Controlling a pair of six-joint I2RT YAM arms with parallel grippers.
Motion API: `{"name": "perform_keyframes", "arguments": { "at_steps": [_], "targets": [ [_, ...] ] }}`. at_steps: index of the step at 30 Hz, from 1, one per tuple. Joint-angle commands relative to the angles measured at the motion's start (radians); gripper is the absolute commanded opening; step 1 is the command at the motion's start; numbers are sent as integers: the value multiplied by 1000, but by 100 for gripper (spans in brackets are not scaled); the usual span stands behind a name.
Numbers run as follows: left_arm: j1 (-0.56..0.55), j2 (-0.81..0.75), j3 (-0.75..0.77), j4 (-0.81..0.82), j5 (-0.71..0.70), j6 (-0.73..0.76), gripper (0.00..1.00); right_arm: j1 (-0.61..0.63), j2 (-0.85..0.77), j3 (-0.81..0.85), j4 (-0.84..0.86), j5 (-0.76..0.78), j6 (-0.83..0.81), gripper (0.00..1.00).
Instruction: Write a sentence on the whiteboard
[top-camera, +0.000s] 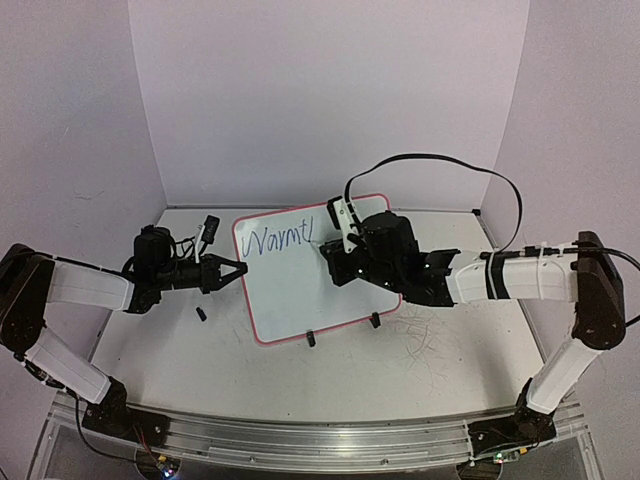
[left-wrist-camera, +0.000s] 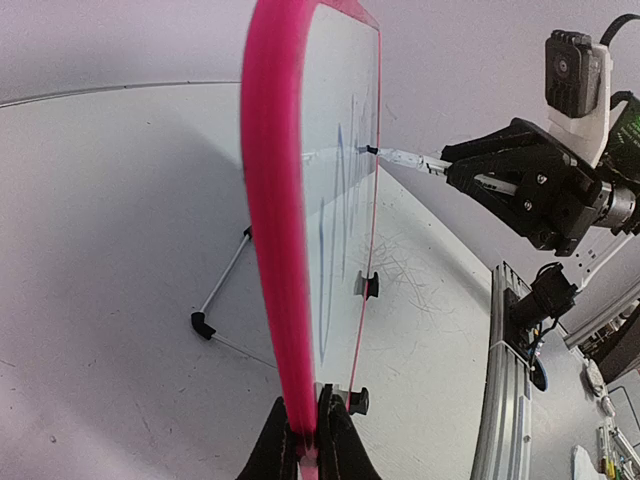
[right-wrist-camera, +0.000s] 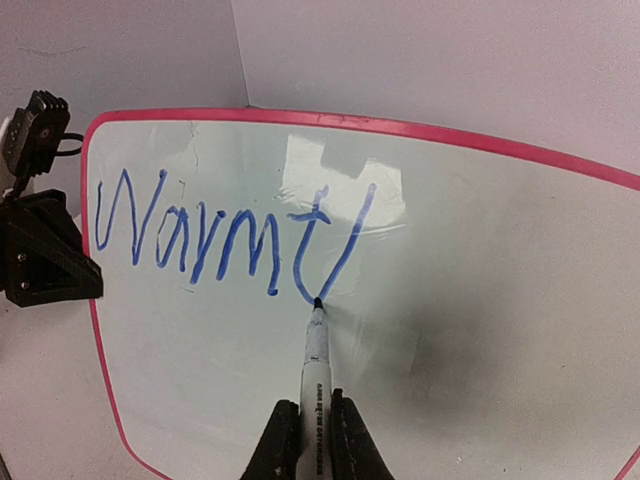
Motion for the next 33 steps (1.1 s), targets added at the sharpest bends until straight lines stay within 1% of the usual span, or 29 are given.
{"name": "perform_keyframes", "arguments": {
  "at_steps": [1, 22, 33],
  "targets": [
    [4, -14, 32, 3, -31, 67, 0, -1, -8, 44, -9, 49, -1, 0],
    [4, -12, 29, 2, -29, 67, 0, -24, 25, 102, 4, 93, -20, 0],
    [4, -12, 29, 2, -30, 69, 0, -26, 3, 90, -2, 143, -2, 0]
  ]
}}
